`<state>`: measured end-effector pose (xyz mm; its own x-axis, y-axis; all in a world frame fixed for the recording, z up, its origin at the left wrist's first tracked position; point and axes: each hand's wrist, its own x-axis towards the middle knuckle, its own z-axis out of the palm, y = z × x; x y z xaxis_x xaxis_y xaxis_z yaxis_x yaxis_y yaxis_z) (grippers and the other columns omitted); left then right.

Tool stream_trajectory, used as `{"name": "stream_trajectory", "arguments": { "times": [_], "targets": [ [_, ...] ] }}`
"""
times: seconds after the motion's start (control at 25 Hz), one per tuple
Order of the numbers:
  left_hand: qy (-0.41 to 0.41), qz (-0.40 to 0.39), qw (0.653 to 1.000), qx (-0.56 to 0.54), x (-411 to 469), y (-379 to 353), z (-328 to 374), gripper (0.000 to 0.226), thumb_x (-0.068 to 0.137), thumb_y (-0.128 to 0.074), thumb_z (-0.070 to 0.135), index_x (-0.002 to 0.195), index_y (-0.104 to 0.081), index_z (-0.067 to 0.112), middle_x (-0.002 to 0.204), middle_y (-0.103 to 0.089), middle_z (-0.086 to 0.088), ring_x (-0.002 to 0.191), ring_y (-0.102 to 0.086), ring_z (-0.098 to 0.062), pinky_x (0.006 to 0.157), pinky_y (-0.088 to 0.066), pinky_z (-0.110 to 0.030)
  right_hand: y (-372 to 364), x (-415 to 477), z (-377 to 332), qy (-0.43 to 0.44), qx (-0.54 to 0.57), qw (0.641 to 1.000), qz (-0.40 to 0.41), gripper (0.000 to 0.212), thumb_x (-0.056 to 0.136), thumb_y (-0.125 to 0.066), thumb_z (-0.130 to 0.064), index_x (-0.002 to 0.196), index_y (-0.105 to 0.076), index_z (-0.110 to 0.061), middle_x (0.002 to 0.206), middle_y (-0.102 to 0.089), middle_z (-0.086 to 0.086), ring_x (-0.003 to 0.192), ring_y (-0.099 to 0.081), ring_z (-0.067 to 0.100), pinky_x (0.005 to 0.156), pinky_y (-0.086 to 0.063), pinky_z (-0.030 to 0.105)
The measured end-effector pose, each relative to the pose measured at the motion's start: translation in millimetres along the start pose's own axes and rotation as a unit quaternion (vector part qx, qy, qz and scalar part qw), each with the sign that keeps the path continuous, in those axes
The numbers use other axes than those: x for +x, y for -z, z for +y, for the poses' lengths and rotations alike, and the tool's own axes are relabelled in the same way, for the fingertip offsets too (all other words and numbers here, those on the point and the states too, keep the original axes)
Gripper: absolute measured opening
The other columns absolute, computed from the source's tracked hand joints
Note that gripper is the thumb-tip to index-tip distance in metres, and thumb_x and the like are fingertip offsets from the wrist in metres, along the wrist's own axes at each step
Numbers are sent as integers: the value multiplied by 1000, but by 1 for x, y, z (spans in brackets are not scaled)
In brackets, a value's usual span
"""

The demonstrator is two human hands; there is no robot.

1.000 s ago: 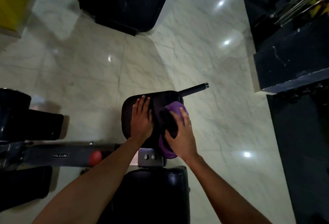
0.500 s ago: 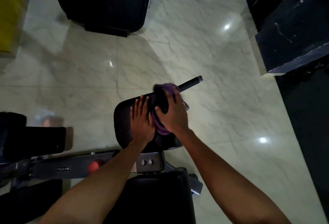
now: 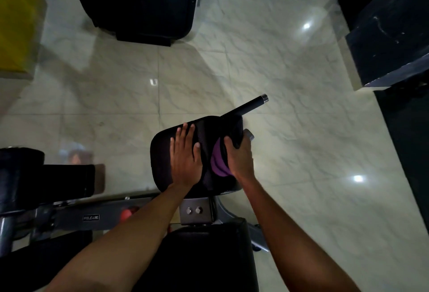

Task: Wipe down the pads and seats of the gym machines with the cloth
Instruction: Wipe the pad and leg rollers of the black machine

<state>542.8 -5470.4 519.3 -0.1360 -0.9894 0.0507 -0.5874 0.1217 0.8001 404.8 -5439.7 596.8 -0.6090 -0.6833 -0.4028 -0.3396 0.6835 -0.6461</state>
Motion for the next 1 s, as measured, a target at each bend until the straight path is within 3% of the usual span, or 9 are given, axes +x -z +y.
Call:
{"name": "stream_trajectory", "arguments": {
  "times": [0.12,0.2,0.32,0.44,0.56,0.76,0.88,1.0],
  "targets": [
    [-3,-6,1000,11,3,-3,-6,58,103,-25,38,154,-38,13,163,-30,-7,152,-20,-22,124,-13,-47,-8,-47,17,114,-165,979,23,79,91,-47,-60,157,-24,-23,163,-26,9,139,-43,37,110,-43,51],
    [-5,-10,1000,24,4,-2,-5,58,103,-24,38,154,-37,13,163,-29,-7,152,-19,-22,124,-14,-47,-15,-42,6,151,-224,962,31,79,88,-42,-63,156,-22,-27,164,-24,13,140,-41,39,111,-42,54],
    [-7,-8,1000,23,1,0,-2,57,105,-22,39,156,-33,16,164,-26,-3,154,-15,-18,126,-8,-41,-12,-9,-11,75,-151,986,-2,75,91,-45,-66,153,-24,-30,158,-31,6,132,-50,39,106,-44,54],
    [-1,-9,1000,13,-2,2,1,57,105,-21,41,156,-31,18,165,-23,0,154,-12,-14,126,-3,-38,8,16,-3,-61,-33,997,-34,68,98,-41,-64,153,-34,-25,149,-48,12,132,-50,40,109,-39,49],
    [-1,-15,1000,9,-1,3,3,59,104,-20,42,157,-31,18,165,-23,0,154,-12,-15,126,-3,-40,13,-22,27,-96,1,995,-30,60,101,-41,-56,152,-37,-25,146,-53,15,131,-52,39,107,-39,45],
    [4,-5,1000,4,-1,2,2,58,104,-23,41,156,-33,16,165,-25,-1,154,-14,-16,126,-5,-41,-1,-80,42,67,-104,992,24,73,95,-40,-58,158,-23,-25,163,-26,3,142,-39,33,113,-38,53],
    [2,-9,1000,4,0,3,2,58,104,-23,40,155,-34,15,165,-25,-2,154,-14,-16,126,-6,-41,-10,-39,14,131,-165,977,23,66,97,-43,-54,156,-27,-29,165,-21,6,142,-38,38,110,-43,56],
    [2,-13,1000,8,1,2,1,56,103,-25,35,156,-32,16,165,-24,0,154,-12,-14,126,-5,-40,-18,19,-21,138,-161,977,10,60,100,-46,-52,153,-31,-29,162,-25,5,135,-46,40,106,-45,54]
  ]
}}
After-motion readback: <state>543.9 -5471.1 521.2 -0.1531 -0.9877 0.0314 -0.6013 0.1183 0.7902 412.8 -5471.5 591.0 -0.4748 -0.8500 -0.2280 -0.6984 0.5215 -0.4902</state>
